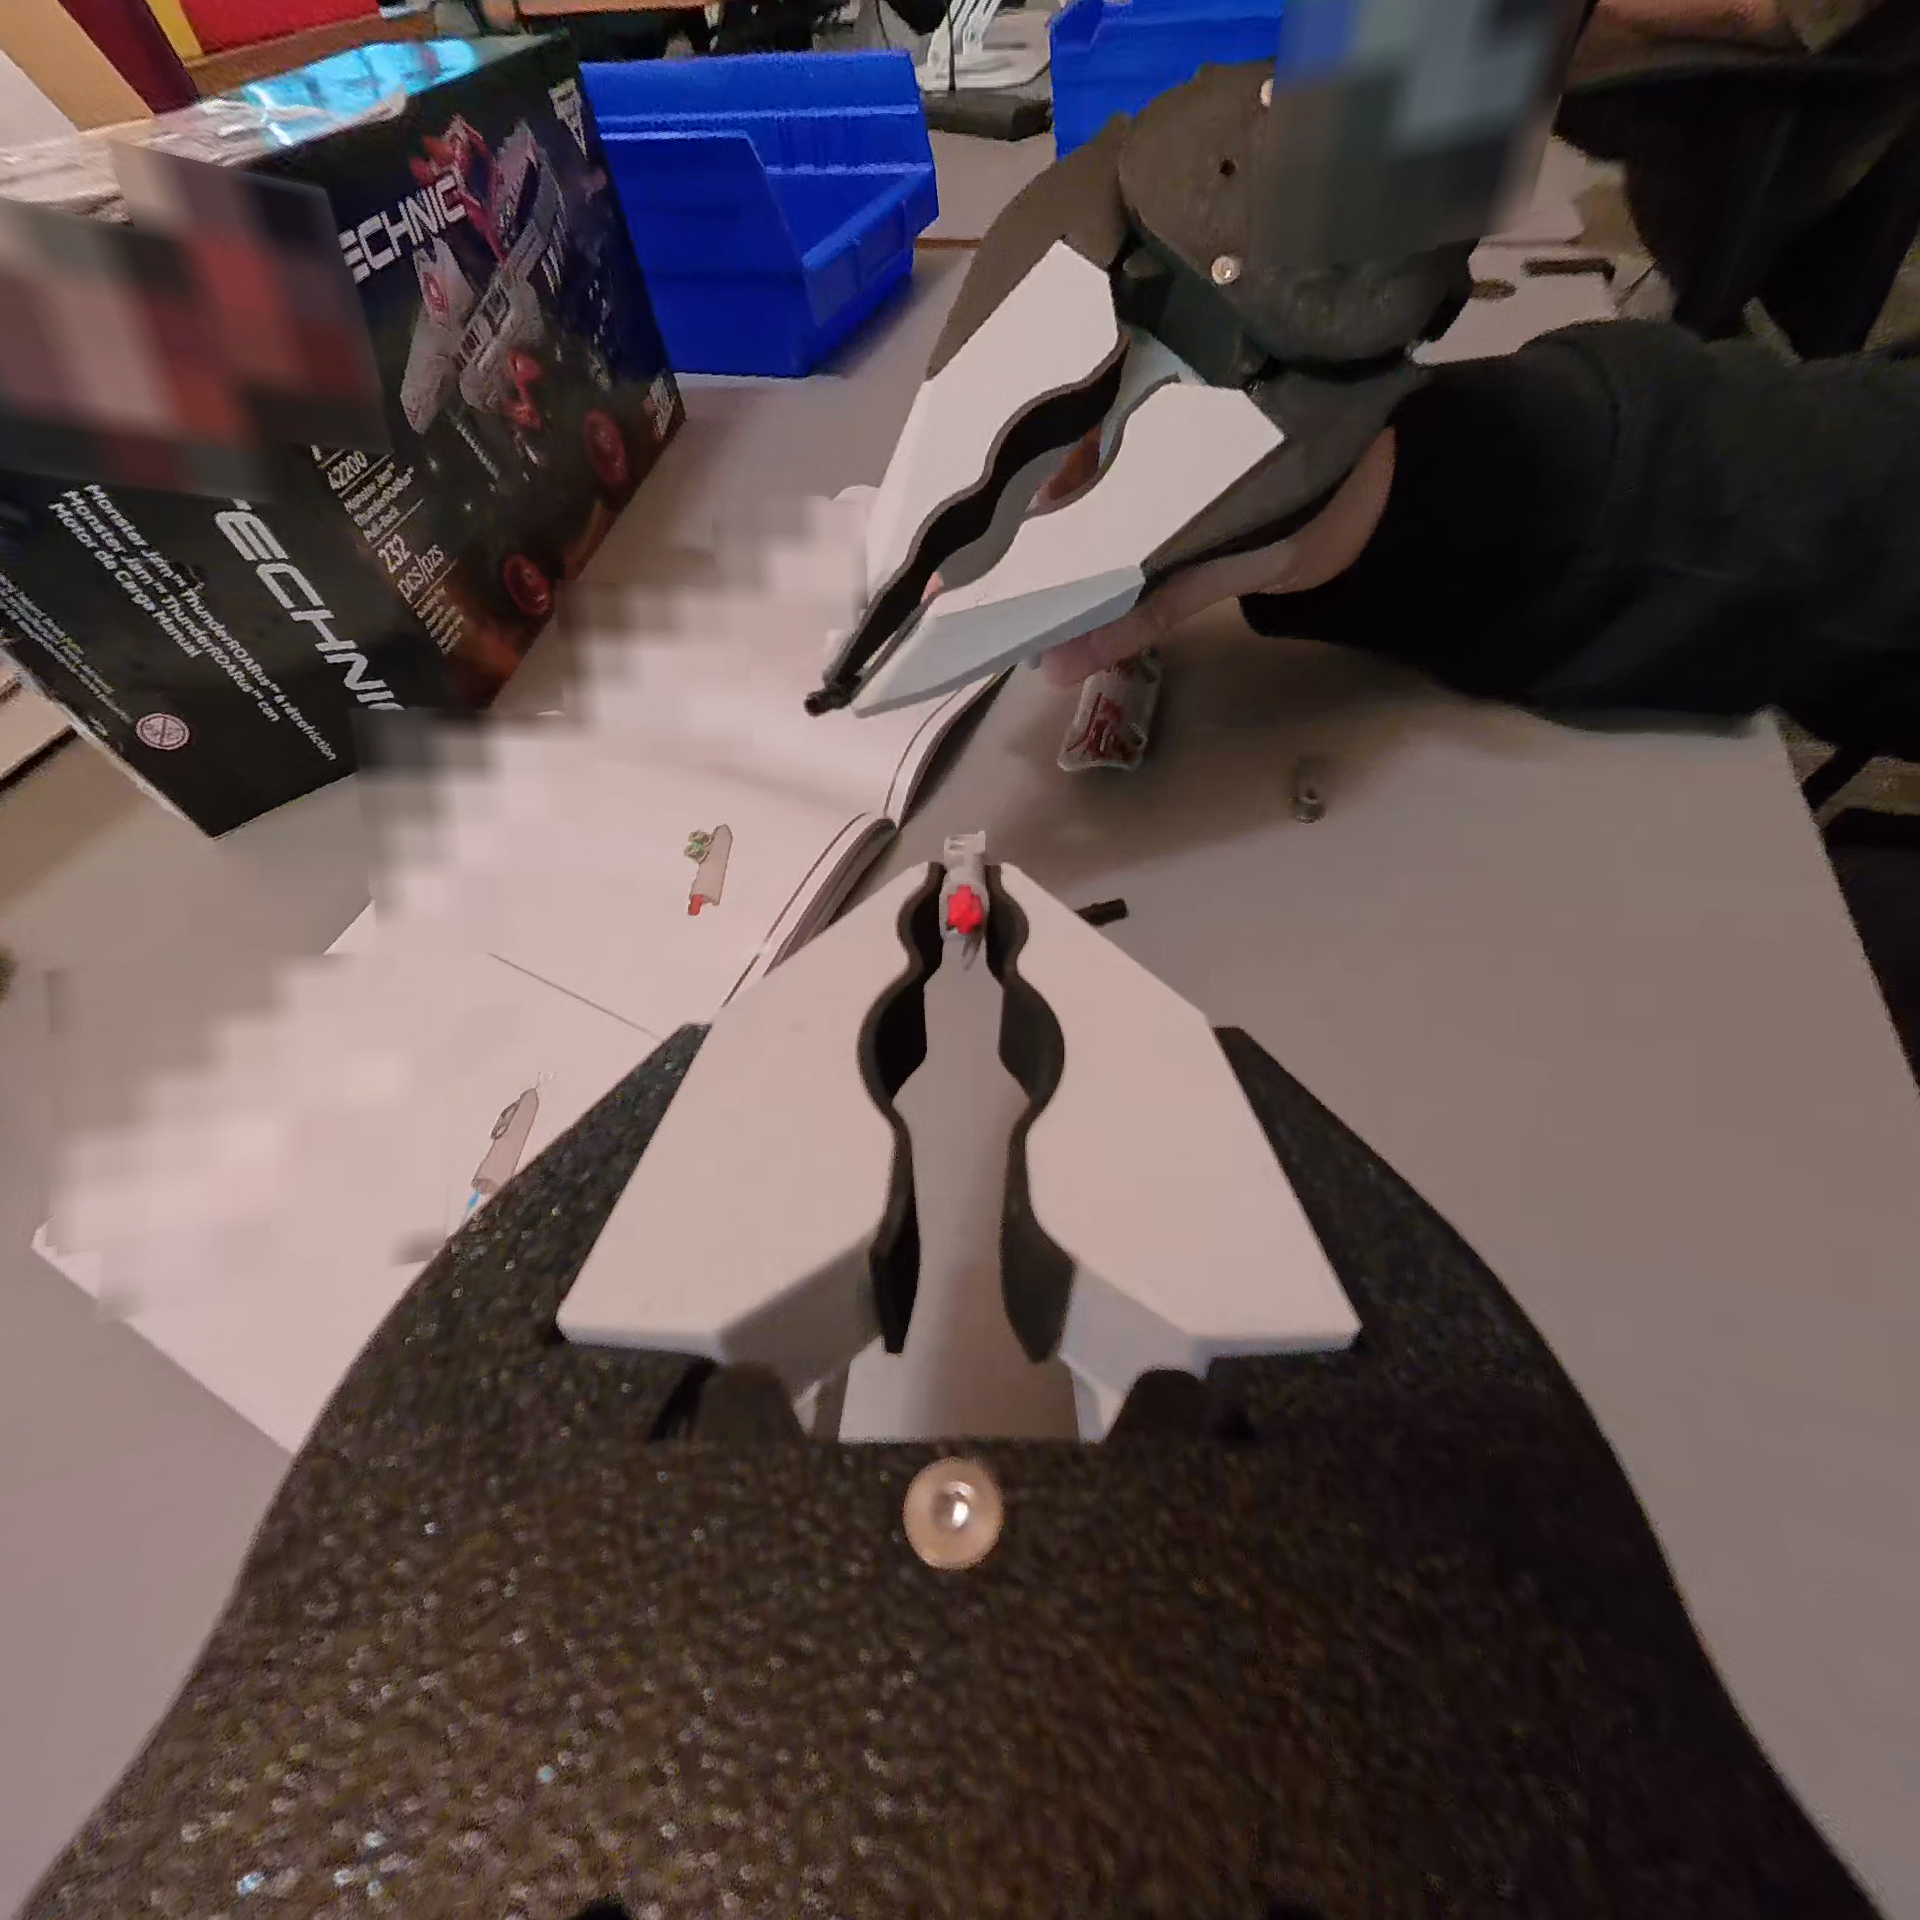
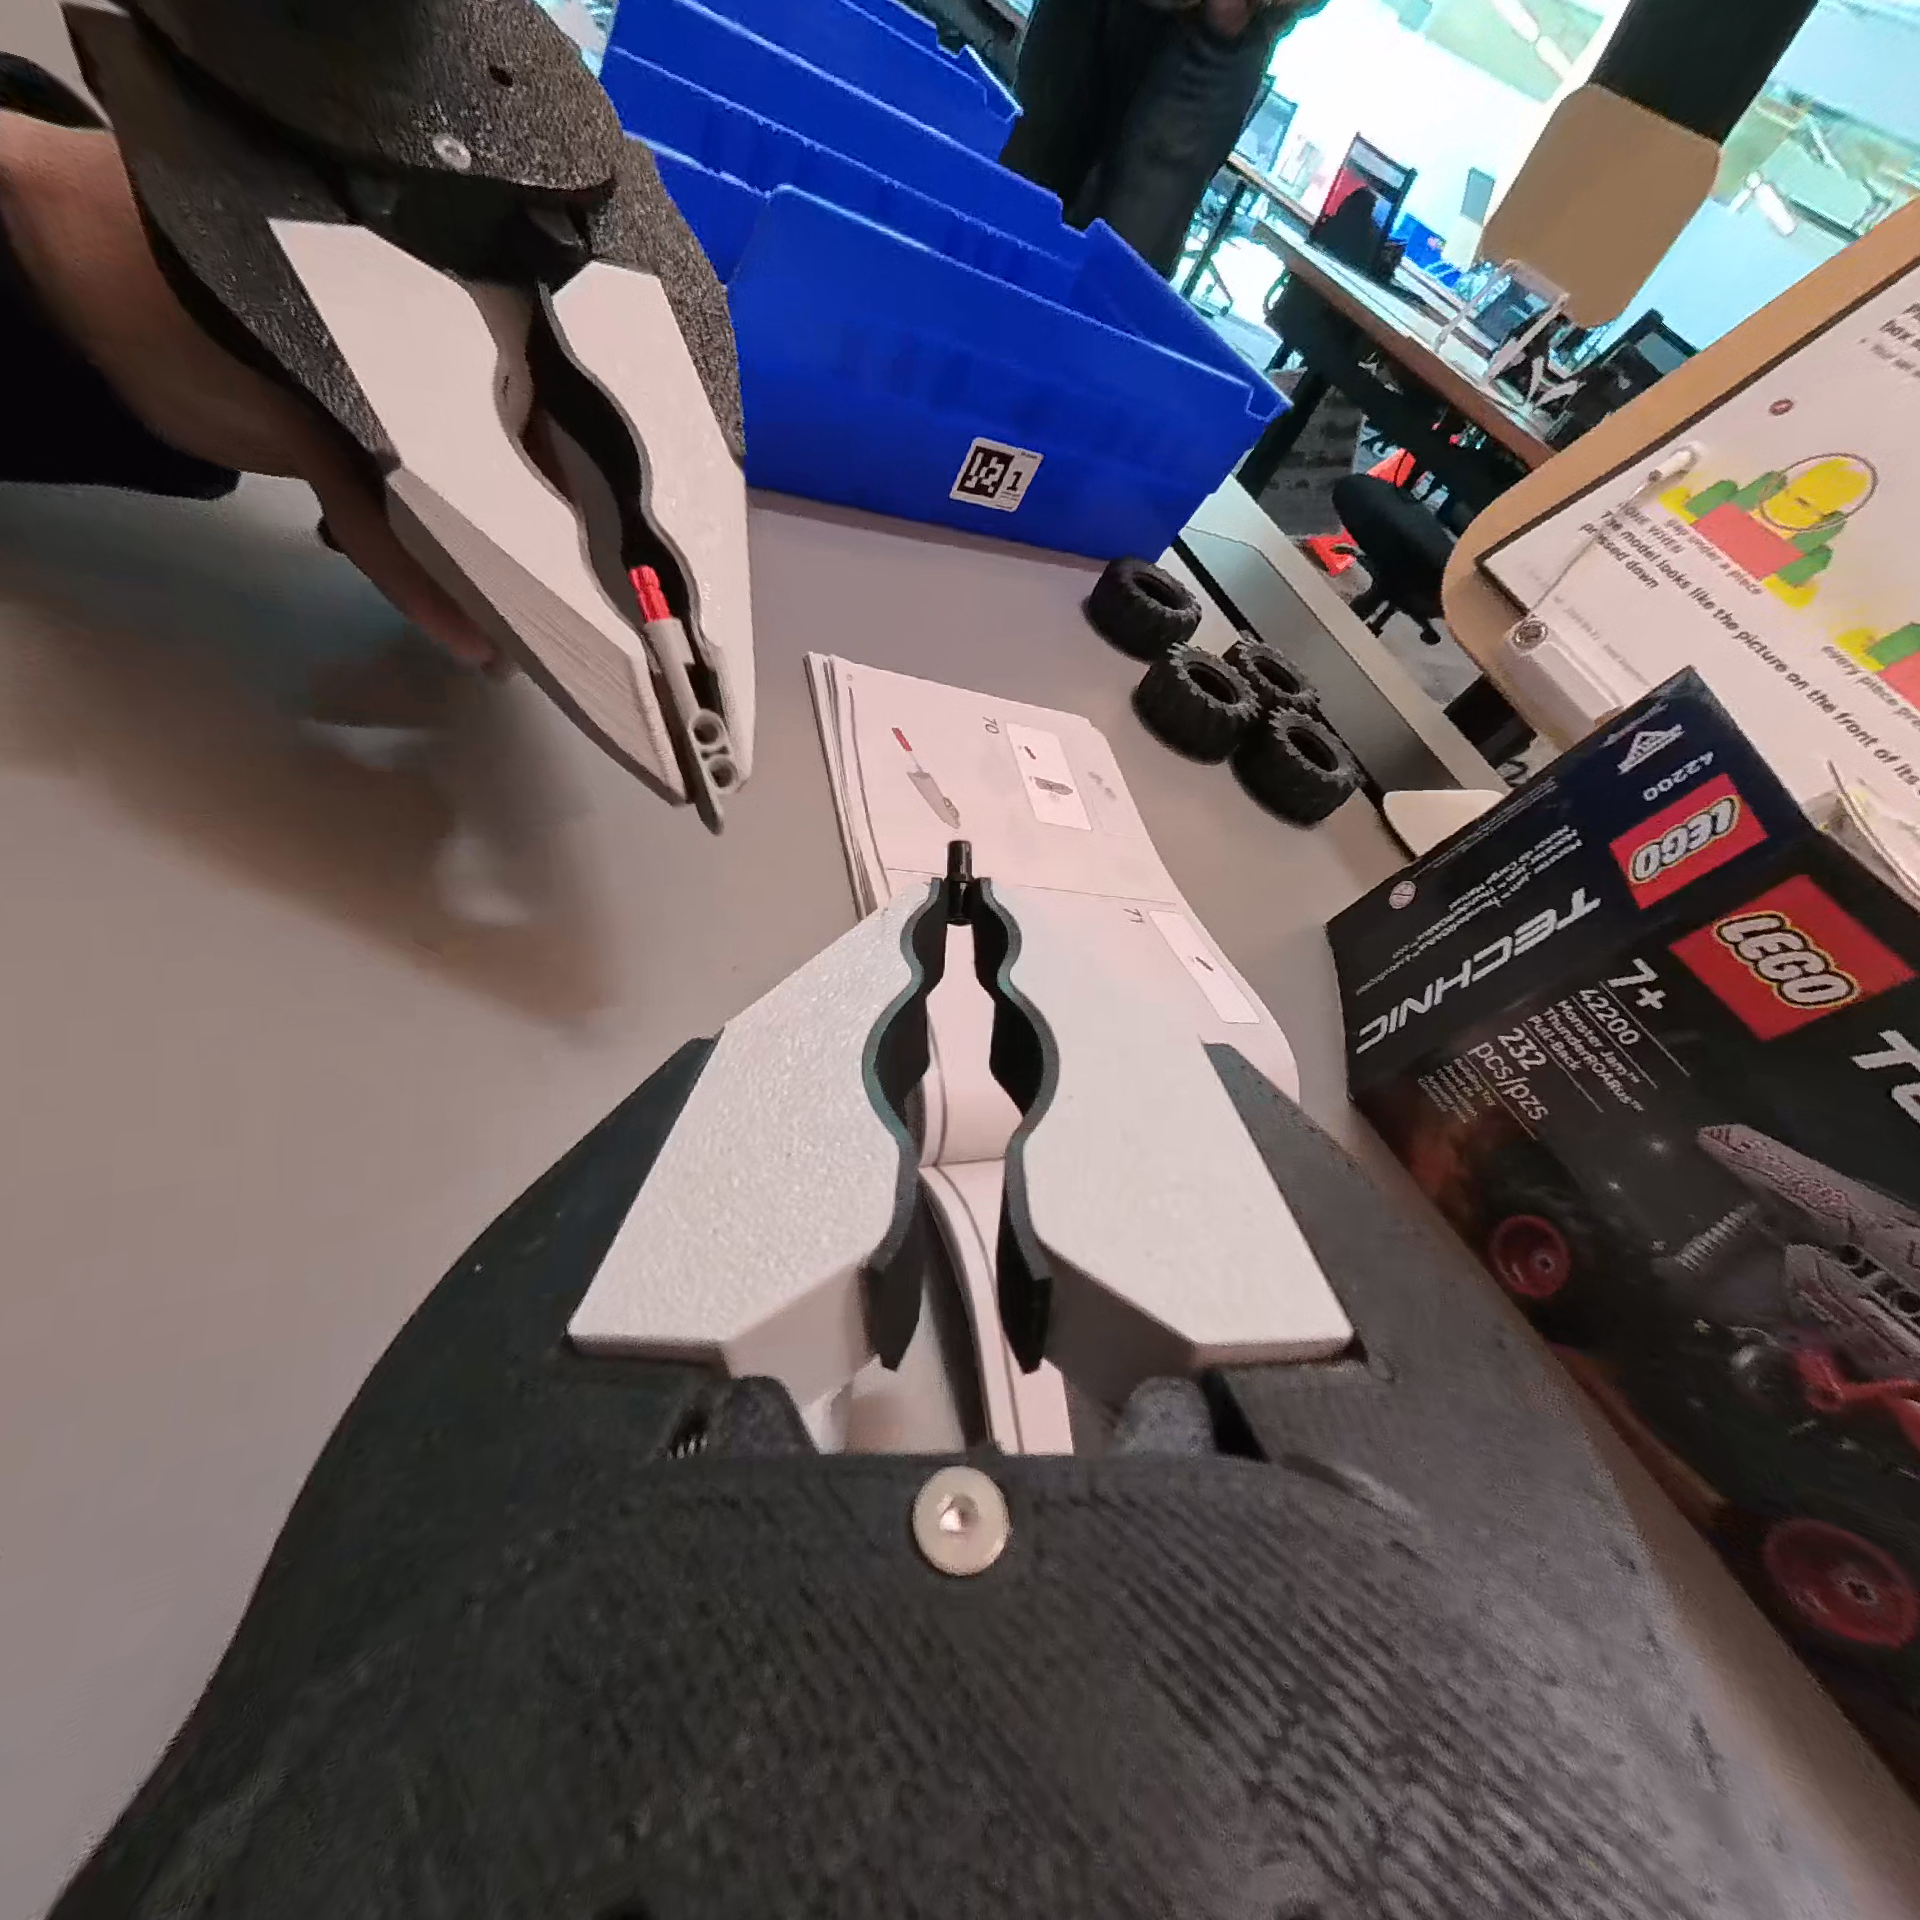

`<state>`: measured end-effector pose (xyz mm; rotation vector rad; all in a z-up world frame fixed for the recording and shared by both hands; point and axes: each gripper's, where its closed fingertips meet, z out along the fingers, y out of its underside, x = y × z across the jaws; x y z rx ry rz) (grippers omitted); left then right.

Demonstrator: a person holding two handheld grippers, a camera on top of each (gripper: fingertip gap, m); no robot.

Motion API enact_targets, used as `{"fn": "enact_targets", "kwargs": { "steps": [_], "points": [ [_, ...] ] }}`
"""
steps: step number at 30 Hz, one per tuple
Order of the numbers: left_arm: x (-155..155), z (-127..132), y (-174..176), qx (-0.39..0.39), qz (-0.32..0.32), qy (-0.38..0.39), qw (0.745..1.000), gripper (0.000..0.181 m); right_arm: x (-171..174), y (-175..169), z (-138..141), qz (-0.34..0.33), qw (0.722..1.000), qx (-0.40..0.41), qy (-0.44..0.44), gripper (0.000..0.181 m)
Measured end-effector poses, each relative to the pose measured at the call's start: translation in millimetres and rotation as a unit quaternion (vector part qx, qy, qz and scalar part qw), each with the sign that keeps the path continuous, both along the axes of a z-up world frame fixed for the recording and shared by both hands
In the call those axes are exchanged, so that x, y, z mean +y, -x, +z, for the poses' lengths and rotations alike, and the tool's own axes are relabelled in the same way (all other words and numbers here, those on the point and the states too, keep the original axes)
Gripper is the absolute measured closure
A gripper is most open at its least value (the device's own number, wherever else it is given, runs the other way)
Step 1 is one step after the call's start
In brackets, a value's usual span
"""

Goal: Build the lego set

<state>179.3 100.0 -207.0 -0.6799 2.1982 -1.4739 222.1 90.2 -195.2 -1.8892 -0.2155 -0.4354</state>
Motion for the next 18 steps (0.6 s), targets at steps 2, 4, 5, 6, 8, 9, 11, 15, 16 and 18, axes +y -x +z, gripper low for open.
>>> {"fn": "enact_targets", "kwargs": {
  "steps": [2,4,5,6,8,9,11,15,16,18],
  "points": [
    [-1,-4,-1,-0.009,0.008,-0.021,1.000,0.177,3,4,-3,0.007,1.000,-0.001,0.003,0.178],
    [0,-6,-3,-0.018,0.018,-0.029,0.999,0.177,6,8,-5,0.015,1.000,-0.005,0.005,0.178],
    [2,-6,-4,-0.022,0.026,-0.029,0.999,0.177,6,9,-5,0.017,1.000,-0.006,0.004,0.178],
    [3,-7,-5,-0.023,0.032,-0.030,0.999,0.177,6,9,-4,0.018,1.000,-0.006,0.001,0.178],
    [6,-8,-6,-0.022,0.036,-0.027,0.999,0.177,5,8,-2,0.015,1.000,-0.003,-0.007,0.178],
    [7,-7,-7,-0.023,0.038,-0.024,0.999,0.177,5,7,0,0.013,1.000,-0.003,-0.012,0.178],
    [8,-5,-9,-0.024,0.040,-0.017,0.999,0.177,4,7,1,0.014,1.000,0.000,-0.016,0.178],
    [7,-5,-10,-0.026,0.041,-0.019,0.999,0.177,6,11,-1,0.022,1.000,0.004,-0.008,0.178],
    [7,-7,-9,-0.026,0.040,-0.026,0.999,0.177,7,13,-3,0.026,1.000,0.004,-0.002,0.179],
    [6,-10,-6,-0.024,0.038,-0.035,0.998,0.177,7,17,-6,0.037,0.999,0.000,0.015,0.178]
  ]
}}
